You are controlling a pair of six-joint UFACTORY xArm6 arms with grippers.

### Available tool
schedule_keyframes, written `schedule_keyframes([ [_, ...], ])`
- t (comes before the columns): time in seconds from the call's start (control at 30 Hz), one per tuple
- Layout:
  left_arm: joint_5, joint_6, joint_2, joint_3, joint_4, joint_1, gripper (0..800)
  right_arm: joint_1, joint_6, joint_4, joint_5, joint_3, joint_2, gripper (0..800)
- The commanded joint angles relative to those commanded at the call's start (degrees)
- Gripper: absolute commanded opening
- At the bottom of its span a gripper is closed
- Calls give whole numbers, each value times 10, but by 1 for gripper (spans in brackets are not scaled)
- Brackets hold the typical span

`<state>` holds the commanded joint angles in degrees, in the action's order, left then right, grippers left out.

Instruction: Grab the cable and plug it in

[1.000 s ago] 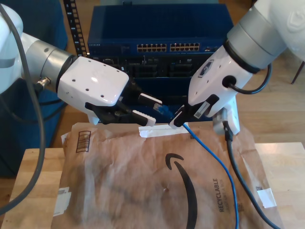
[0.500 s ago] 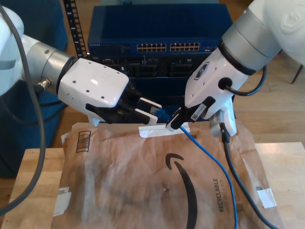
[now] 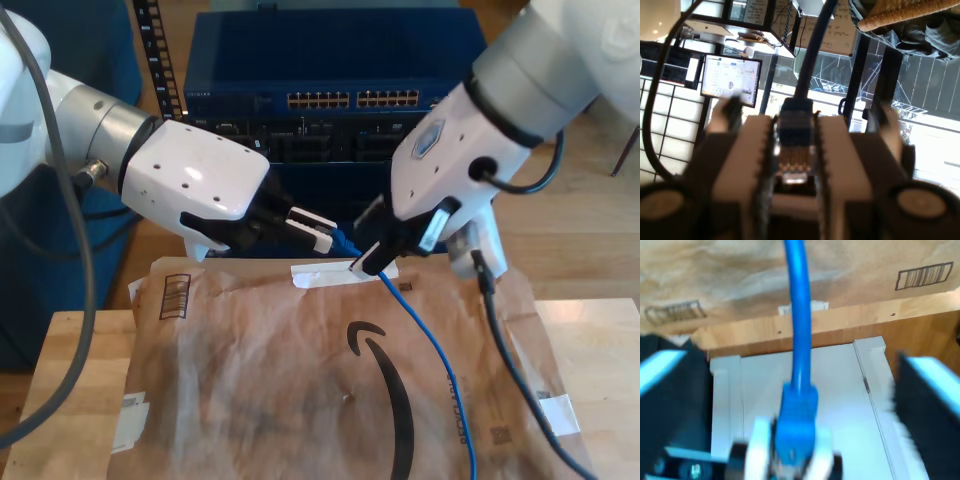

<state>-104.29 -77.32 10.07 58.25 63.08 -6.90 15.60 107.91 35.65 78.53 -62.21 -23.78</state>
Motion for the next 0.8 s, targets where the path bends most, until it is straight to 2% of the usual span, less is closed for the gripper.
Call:
schedule_keyframes([
  [0.07,-4,-20,-4,0,1,-4,2,2,-4,-2,-19,-2,-20,798],
  [0.17,-36,-54,-26,3,1,-6,2,5,-3,-4,-61,6,-46,798],
  [0.3,-52,-87,-53,6,11,-28,2,9,-8,-7,-60,7,-50,798],
  [0.43,-76,-110,-80,13,54,-59,1,33,-88,-15,-60,4,-49,797],
  [0.57,-92,-120,-93,20,66,-76,2,62,-108,-15,-67,4,-48,796],
  [0.63,-104,-136,-102,21,84,-84,2,72,-135,-16,-103,8,-50,796],
  [0.8,-143,-161,-118,22,110,-99,2,98,-181,-14,-244,67,-87,792],
])
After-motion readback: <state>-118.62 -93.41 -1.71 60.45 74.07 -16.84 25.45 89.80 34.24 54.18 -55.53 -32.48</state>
